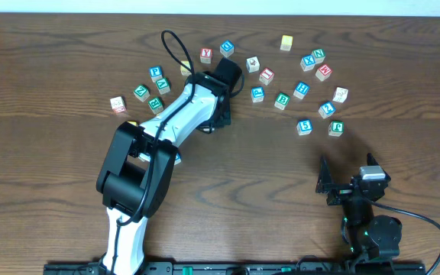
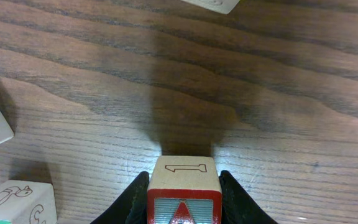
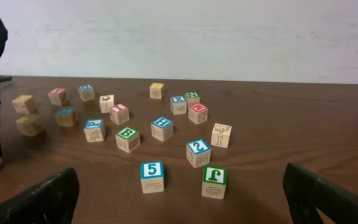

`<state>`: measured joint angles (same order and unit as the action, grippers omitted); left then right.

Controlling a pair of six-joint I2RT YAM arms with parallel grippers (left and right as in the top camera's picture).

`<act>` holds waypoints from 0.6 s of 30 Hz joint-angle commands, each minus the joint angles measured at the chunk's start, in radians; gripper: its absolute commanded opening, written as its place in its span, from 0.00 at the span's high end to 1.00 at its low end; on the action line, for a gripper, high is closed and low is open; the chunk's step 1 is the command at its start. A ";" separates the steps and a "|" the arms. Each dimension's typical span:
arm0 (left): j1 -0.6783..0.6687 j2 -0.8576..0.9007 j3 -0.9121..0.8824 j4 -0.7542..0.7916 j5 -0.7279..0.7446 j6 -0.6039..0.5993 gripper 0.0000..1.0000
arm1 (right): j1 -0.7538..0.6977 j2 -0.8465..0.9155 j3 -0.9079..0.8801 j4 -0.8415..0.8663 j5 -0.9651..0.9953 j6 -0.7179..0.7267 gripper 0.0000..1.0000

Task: Spell out AI2
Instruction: 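Carry the red A block toward the table center and lower it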

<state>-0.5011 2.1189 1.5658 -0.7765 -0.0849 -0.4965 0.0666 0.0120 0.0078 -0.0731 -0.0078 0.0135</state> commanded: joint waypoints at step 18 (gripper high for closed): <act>0.003 0.002 -0.038 0.038 -0.018 -0.002 0.73 | -0.007 -0.005 -0.002 -0.003 -0.003 -0.011 0.01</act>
<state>-0.5011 2.1189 1.5440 -0.7425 -0.0849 -0.4973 0.0666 0.0120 0.0078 -0.0727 -0.0078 0.0135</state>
